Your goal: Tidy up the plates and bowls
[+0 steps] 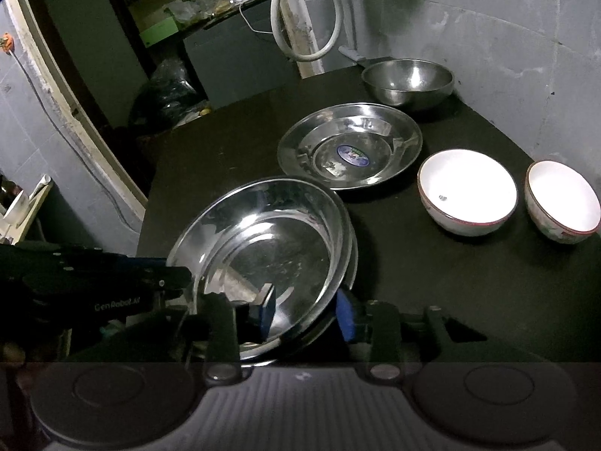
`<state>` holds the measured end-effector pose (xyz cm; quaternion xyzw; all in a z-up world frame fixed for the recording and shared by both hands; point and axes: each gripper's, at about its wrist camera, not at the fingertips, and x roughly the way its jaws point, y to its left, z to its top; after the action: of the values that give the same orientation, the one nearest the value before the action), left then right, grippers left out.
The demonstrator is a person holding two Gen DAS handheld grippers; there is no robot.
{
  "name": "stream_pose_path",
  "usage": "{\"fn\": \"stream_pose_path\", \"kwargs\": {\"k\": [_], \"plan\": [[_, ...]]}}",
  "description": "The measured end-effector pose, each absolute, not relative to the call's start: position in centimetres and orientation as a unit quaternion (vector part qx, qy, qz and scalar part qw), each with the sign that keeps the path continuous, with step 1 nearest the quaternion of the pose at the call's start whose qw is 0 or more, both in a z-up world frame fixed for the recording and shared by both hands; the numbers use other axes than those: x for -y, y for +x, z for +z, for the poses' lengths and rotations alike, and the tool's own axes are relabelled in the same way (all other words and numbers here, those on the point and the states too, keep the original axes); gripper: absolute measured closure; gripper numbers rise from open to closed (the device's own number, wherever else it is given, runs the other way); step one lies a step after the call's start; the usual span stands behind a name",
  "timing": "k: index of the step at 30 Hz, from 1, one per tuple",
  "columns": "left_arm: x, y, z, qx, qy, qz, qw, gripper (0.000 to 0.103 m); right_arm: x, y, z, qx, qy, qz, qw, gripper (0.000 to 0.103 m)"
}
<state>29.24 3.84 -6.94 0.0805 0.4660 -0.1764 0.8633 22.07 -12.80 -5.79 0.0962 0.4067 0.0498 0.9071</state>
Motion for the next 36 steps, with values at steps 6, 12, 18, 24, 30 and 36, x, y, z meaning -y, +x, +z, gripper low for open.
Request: {"fn": "stream_pose_path", "kwargs": {"k": [6, 12, 18, 24, 30, 36], "plan": [[-4.1, 29.4, -6.7, -0.463, 0.074, -0.169, 0.867, 0.063, 12.9, 22.0, -5.9, -0.41, 0.096, 0.049, 0.906, 0.052], [-4.5, 29.2, -5.9, -0.439, 0.07, -0.147, 0.883, 0.017, 12.9, 21.8, -5.8, -0.405, 0.094, 0.052, 0.908, 0.023], [-4.5, 29.2, -5.3, -0.421, 0.076, -0.131, 0.894, 0.005, 13.6, 21.7, -5.4, -0.397, 0.099, 0.051, 0.911, 0.002], [-4.1, 29.8, -4.5, -0.386, 0.063, -0.12, 0.912, 0.002, 15.1, 21.9, -4.6, -0.376, 0.094, 0.043, 0.921, 0.0], [-2.8, 31.3, -3.2, -0.337, 0.026, -0.116, 0.934, 0.001, 17.4, 23.4, -3.5, -0.347, 0.076, 0.031, 0.934, 0.0], [-0.6, 34.2, -3.6, -0.335, -0.007, -0.107, 0.936, 0.001, 19.7, 26.1, -3.1, -0.327, 0.056, 0.018, 0.943, 0.0]]}}
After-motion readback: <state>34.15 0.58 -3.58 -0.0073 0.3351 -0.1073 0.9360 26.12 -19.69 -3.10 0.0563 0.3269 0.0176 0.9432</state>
